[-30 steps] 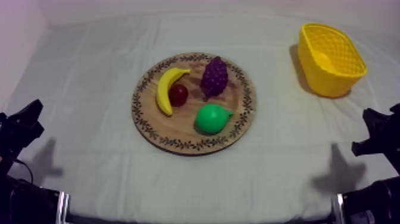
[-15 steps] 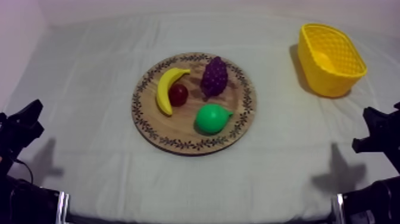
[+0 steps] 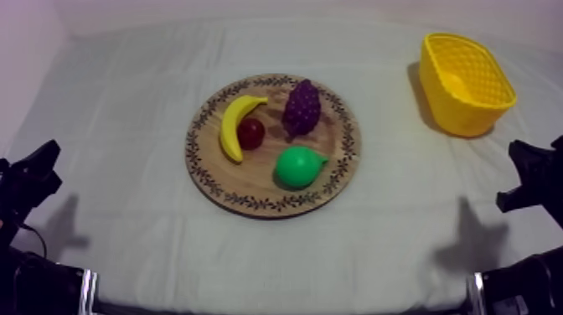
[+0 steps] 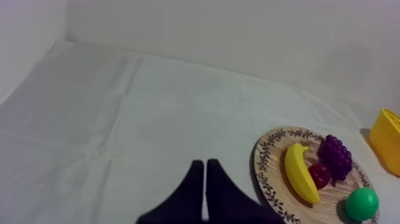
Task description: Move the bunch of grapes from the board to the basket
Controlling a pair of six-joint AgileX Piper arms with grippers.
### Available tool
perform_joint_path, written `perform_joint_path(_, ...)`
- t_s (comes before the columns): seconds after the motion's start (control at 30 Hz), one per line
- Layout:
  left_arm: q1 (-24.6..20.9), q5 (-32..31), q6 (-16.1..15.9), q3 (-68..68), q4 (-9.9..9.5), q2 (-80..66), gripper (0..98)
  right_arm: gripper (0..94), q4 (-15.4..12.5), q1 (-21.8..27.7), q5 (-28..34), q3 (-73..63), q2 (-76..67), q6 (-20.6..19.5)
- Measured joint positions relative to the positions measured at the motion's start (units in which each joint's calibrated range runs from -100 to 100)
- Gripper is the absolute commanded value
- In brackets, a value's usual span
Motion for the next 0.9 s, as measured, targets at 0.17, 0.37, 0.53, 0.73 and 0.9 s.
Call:
perform_joint_path(0.17, 0.0, 0.0, 0.0, 0.0, 0.0, 0.0, 0.1, 0.3, 1.4, -2.5, -1.3, -5.3, 6.9, -0.9)
perform_joint_path(0.37, 0.0, 0.0, 0.0, 0.0, 0.0, 0.0, 0.1, 0.3, 4.8, -6.3, 0.4, -13.4, 15.8, -4.3)
perform_joint_path(0.53, 0.0, 0.1, 0.0, 0.0, 0.0, 0.0, 0.1, 0.2, 8.9, -10.0, 3.7, -20.6, 21.9, -8.7)
perform_joint_path(0.73, 0.0, 0.1, 0.0, 0.0, 0.0, 0.0, 0.1, 0.2, 10.8, -13.3, 7.8, -29.4, 28.8, -12.1)
perform_joint_path(0.9, 0.0, 0.1, 0.0, 0.0, 0.0, 0.0, 0.1, 0.2, 12.8, -15.6, 11.0, -36.0, 34.8, -14.9)
